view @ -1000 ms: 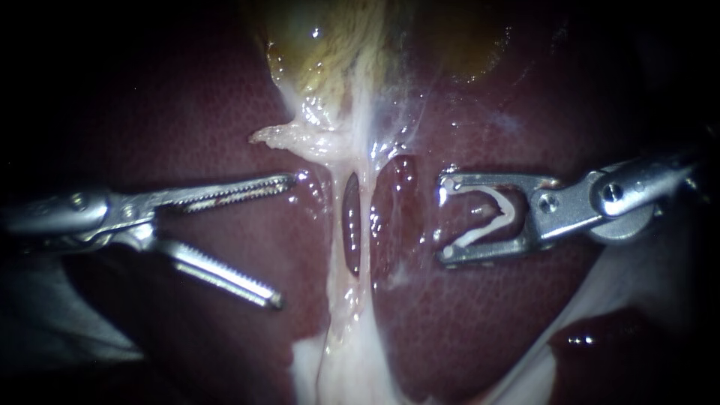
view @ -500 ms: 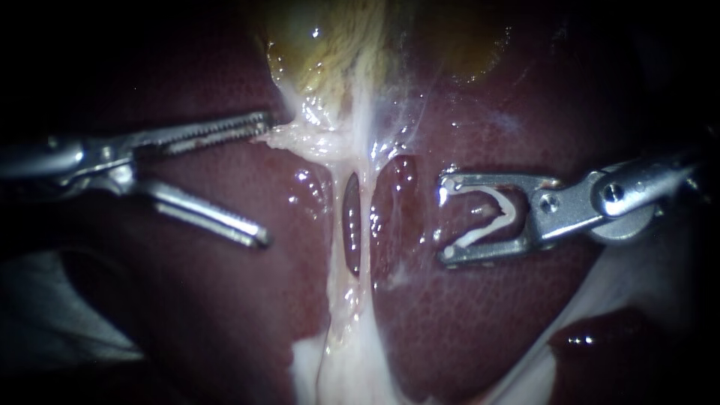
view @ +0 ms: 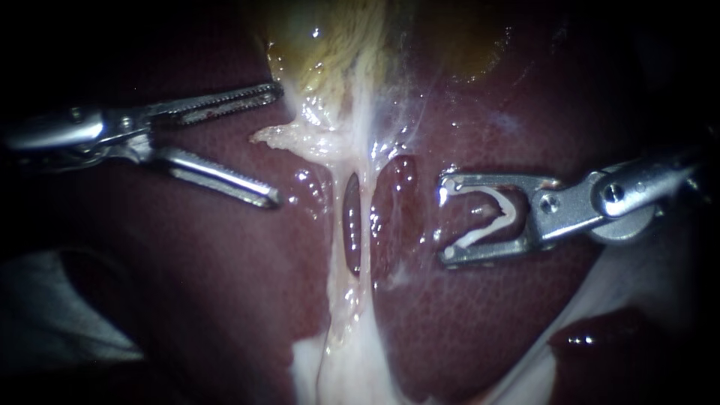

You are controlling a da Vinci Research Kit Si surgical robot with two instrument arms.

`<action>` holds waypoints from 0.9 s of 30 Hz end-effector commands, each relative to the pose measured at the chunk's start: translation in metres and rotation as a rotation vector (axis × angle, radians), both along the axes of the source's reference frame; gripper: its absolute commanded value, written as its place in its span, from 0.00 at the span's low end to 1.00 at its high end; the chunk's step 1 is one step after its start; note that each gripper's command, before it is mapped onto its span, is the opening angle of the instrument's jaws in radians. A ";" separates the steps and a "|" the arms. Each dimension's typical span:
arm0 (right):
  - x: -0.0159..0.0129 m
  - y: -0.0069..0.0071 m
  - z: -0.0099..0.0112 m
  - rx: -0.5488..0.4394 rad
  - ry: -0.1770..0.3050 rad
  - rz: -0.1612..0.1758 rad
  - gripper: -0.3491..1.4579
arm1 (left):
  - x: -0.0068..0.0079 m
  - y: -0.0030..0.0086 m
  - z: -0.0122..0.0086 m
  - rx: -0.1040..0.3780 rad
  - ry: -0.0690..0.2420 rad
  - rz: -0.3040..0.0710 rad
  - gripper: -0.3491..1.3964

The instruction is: Grabbing gallbladder

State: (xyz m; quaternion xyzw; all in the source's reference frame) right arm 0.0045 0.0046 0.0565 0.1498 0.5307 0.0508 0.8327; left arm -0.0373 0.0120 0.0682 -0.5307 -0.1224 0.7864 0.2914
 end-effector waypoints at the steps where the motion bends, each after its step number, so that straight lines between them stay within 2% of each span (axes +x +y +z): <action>1: 0.0000 0.0000 0.0000 0.000 0.000 0.000 0.47 | -0.0001 -0.0003 0.0001 0.013 -0.002 0.001 0.72; 6: 0.0000 0.0000 0.0000 0.000 0.000 0.000 0.47 | -0.0004 -0.0010 0.0003 0.040 -0.008 -0.003 0.61; 12: 0.0001 0.0000 0.0000 0.000 0.000 0.000 0.47 | -0.0005 -0.0010 0.0002 0.062 -0.009 -0.012 0.49; 19: 0.0001 0.0000 0.0000 0.000 0.000 0.000 0.47 | -0.0004 -0.0008 0.0005 0.095 -0.008 -0.024 0.29; 27: 0.0001 0.0000 0.0000 0.000 -0.001 0.001 0.47 | -0.0001 -0.0007 0.0007 0.116 -0.008 -0.034 0.14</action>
